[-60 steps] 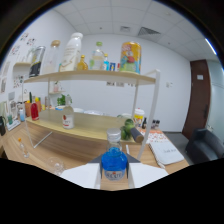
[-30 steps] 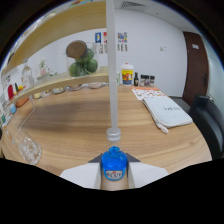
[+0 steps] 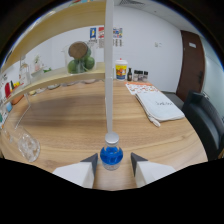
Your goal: Make me a cup of Mount Fuji.
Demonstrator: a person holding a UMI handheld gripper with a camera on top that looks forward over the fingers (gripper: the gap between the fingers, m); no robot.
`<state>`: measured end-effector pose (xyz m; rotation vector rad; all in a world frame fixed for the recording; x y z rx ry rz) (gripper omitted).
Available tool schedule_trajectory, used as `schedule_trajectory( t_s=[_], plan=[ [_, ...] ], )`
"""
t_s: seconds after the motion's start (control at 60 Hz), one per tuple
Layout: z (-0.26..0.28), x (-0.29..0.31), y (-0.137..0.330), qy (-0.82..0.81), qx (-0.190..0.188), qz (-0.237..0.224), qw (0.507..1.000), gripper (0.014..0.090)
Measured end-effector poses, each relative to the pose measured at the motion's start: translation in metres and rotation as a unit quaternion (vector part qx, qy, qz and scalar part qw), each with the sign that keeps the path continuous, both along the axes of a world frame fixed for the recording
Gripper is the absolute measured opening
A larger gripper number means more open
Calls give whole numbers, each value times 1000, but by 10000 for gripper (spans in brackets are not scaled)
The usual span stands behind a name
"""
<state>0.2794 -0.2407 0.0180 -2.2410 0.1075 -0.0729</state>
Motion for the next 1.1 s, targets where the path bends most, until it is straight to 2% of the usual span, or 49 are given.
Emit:
schedule_trajectory(
  t_s=[0.05,0.067,0.1,0.267,0.417,0.45,0.467,0.483,0.633,0.767,0.867,0.933,0.95,0.967,1.05,1.067,1.083,1.1],
  plan=[
    [13,0,-5,-5,6,-11,1000,777],
    [18,0,-7,-7,9,-15,1000,819],
    [29,-1,-11,-13,15,-24,1000,856],
    [88,-45,-30,-1,47,-47,998,848],
    [111,-122,-39,21,55,-32,998,846],
    [110,-139,-40,24,53,-29,998,840],
    [109,-147,-40,26,51,-28,998,789],
    [107,-155,-40,27,50,-26,998,841],
    [98,-211,-37,29,15,-27,999,851],
    [135,-253,-32,29,8,-19,999,851],
    [187,-283,-25,30,35,-8,999,851],
    [227,-302,-19,31,66,6,997,854],
    [237,-307,-16,30,73,10,997,800],
    [247,-311,-14,29,82,14,996,854],
    [299,-327,1,21,135,28,990,859],
    [308,-329,5,20,146,30,989,817],
    [318,-332,9,18,156,33,987,859],
    [327,-334,13,17,165,35,985,861]
  ],
)
